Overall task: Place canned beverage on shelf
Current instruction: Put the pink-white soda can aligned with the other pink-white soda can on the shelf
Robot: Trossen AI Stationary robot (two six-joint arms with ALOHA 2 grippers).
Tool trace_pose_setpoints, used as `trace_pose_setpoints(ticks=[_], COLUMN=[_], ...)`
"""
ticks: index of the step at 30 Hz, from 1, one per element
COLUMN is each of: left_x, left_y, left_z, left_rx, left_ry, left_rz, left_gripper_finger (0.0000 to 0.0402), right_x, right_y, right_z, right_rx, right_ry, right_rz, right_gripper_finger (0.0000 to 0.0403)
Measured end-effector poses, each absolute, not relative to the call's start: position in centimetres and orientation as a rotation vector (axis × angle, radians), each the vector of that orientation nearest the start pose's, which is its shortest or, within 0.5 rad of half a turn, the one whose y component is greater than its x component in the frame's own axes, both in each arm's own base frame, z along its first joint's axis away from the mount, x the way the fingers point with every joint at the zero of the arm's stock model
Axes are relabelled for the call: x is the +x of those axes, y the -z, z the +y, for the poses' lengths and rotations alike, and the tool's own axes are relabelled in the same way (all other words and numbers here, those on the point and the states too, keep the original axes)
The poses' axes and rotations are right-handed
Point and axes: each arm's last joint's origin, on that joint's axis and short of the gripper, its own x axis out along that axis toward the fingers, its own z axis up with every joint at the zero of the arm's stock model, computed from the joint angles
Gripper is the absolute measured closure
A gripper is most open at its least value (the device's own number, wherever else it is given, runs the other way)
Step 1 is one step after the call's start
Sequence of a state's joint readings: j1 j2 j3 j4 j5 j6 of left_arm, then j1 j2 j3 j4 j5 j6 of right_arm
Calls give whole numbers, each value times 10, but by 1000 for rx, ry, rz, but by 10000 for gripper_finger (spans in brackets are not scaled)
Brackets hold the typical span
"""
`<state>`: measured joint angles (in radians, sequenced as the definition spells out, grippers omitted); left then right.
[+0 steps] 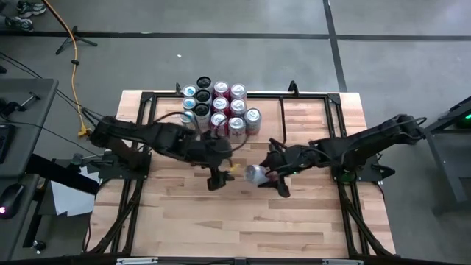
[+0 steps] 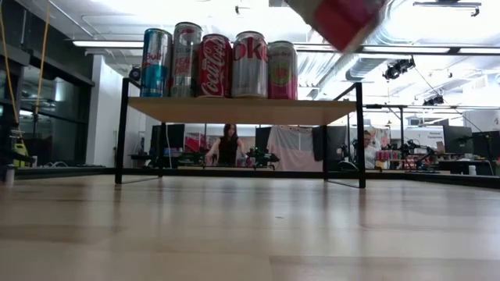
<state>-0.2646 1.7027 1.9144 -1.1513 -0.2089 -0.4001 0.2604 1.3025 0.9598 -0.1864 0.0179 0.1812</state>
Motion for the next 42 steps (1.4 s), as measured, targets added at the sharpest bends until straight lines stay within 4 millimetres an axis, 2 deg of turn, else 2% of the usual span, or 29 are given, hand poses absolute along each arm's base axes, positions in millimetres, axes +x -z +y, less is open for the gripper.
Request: trace_pose_setpoints(ticks=[3, 6, 11, 14, 17, 19, 22, 24, 30, 39, 42], left_x=[316, 305, 293, 292, 294, 299, 304, 308, 314, 317, 318], left_y=[-398, -378, -328, -310, -306, -306, -310, -315, -324, -334, -335], left_z=[-90, -102, -119, -120, -114, -108, -96, -87, -73, -63, -59], left_rx=[-144, -196, -475, -600, -627, -592, -540, -522, -446, -400, -401], left_ry=[-227, -285, -272, -262, -264, -277, -267, -234, -181, -160, -164], left_rz=[808, 700, 406, 193, 43, 24, 25, 25, 1, -87, -96], left_gripper_finger=[38, 38, 38, 38, 37, 37, 37, 37, 37, 38, 52], right_x=[261, 248, 236, 241, 248, 254, 266, 274, 294, 306, 310], right_y=[-295, -300, -282, -272, -276, -277, -281, -292, -300, -304, -306], right_z=[75, 81, 89, 89, 85, 83, 84, 86, 88, 84, 81], right_rx=[127, 142, 207, 334, 417, 420, 380, 358, 306, 305, 308], right_ry=[-195, -170, -85, -61, -34, -15, -8, -17, 10, 6, 29], right_rz=[533, 512, 388, 167, -58, -97, -86, -108, -68, -61, -74], right_gripper_finger=[128, 128, 128, 128, 128, 128, 128, 128, 128, 128, 128])
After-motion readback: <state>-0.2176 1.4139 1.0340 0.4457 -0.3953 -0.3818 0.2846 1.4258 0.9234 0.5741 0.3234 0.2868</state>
